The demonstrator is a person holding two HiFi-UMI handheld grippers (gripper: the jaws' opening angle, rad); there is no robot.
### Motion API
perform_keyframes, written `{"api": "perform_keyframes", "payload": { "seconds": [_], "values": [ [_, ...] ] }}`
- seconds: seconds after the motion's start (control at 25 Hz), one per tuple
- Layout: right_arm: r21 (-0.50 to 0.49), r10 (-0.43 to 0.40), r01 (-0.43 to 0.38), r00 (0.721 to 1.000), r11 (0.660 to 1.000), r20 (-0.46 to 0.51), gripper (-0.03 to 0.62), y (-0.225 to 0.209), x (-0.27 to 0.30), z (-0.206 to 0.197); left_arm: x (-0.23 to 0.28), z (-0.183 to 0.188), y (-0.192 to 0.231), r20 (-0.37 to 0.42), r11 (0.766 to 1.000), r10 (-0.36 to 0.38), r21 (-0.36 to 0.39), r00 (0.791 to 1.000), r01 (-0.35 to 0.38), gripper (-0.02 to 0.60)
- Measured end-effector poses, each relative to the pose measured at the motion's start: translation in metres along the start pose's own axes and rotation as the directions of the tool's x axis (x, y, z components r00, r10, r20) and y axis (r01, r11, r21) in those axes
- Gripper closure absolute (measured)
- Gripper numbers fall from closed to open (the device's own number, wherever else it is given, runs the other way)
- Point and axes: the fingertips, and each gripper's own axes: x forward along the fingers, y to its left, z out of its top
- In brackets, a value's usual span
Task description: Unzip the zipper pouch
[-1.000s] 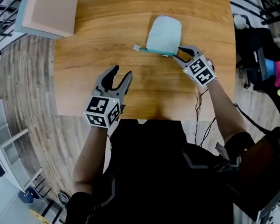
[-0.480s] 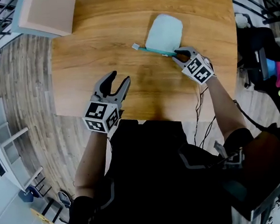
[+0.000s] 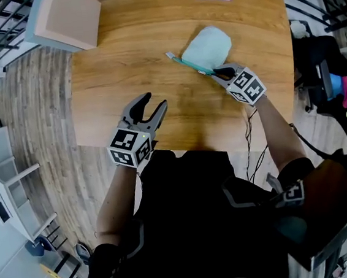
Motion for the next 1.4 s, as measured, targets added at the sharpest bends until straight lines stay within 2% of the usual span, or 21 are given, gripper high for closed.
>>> {"api": "perform_keyframes", "payload": {
  "seconds": [0.16, 0.4, 0.56, 0.72, 0.96, 1.16, 1.28, 1.4],
  "values": [
    [0.107, 0.018, -0.025, 0.998, 0.994, 0.064, 0.539, 0.007, -0.013, 0.023, -0.003, 0.008, -0.001, 0.022, 0.999, -0.034, 0.015, 0.999, 0.034, 0.359],
    [0.21, 0.021, -0.051, 0.99, 0.976, 0.143, 0.54, 0.028, -0.042, 0.062, -0.005, 0.025, -0.008, 0.056, 0.994, -0.103, 0.051, 0.993, 0.1, 0.371],
    [0.259, 0.01, -0.066, 0.977, 0.964, 0.212, 0.54, 0.048, -0.065, 0.095, -0.006, 0.041, -0.012, 0.082, 0.985, -0.164, 0.069, 0.983, 0.159, 0.379],
    [0.289, -0.003, -0.064, 0.974, 0.955, 0.225, 0.542, 0.068, -0.085, 0.118, -0.006, 0.061, -0.019, 0.103, 0.97, -0.234, 0.093, 0.967, 0.225, 0.388],
    [0.353, -0.009, -0.095, 0.959, 0.931, 0.282, 0.542, 0.1, -0.111, 0.137, -0.004, 0.079, -0.041, 0.083, 0.933, -0.345, 0.14, 0.935, 0.332, 0.399],
    [0.344, -0.017, -0.101, 0.947, 0.933, 0.322, 0.542, 0.121, -0.129, 0.156, -0.006, 0.087, -0.056, 0.043, 0.888, -0.436, 0.184, 0.899, 0.422, 0.399],
    [0.31, -0.016, -0.094, 0.942, 0.946, 0.335, 0.542, 0.129, -0.138, 0.17, -0.009, 0.094, -0.063, 0.029, 0.863, -0.477, 0.207, 0.878, 0.461, 0.399],
    [0.275, -0.017, -0.084, 0.938, 0.958, 0.345, 0.542, 0.139, -0.143, 0.178, -0.013, 0.096, -0.067, 0.021, 0.851, -0.497, 0.207, 0.867, 0.483, 0.4]
  ]
}}
